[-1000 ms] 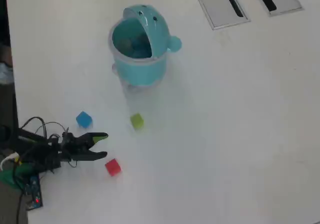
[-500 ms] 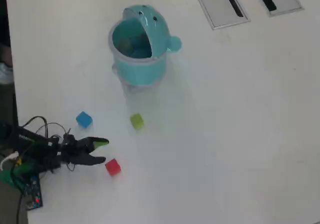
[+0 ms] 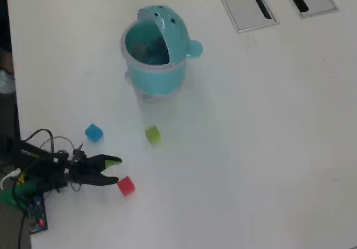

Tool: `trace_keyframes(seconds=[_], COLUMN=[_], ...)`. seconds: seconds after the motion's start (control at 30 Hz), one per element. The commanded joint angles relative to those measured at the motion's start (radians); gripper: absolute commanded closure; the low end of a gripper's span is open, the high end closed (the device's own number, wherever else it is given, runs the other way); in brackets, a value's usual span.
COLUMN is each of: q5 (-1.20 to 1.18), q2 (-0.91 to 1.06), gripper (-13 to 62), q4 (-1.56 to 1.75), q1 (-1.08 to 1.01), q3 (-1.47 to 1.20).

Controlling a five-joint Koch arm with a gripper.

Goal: Grasp RGB lego blocks and put them in the bin one by one.

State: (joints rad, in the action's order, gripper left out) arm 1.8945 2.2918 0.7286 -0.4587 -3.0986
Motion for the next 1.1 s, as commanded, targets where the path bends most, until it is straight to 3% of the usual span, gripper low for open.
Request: trace_keyframes(seconds=[0.0, 0.23, 0.47, 0.7, 1.07], q5=[0.089, 0.091, 0.087, 0.089, 0.13], q2=[0.067, 0.067, 0.069, 0.061, 0.058], gripper=[14.9, 14.2, 14.8, 15.6, 15.4], q4=[-0.015, -0.135, -0.459, -1.051, -1.399], q1=[0.0, 0.012, 0.0, -0.029, -0.046], q3=[-0.031, 0.084, 0.262, 0.578, 0.736])
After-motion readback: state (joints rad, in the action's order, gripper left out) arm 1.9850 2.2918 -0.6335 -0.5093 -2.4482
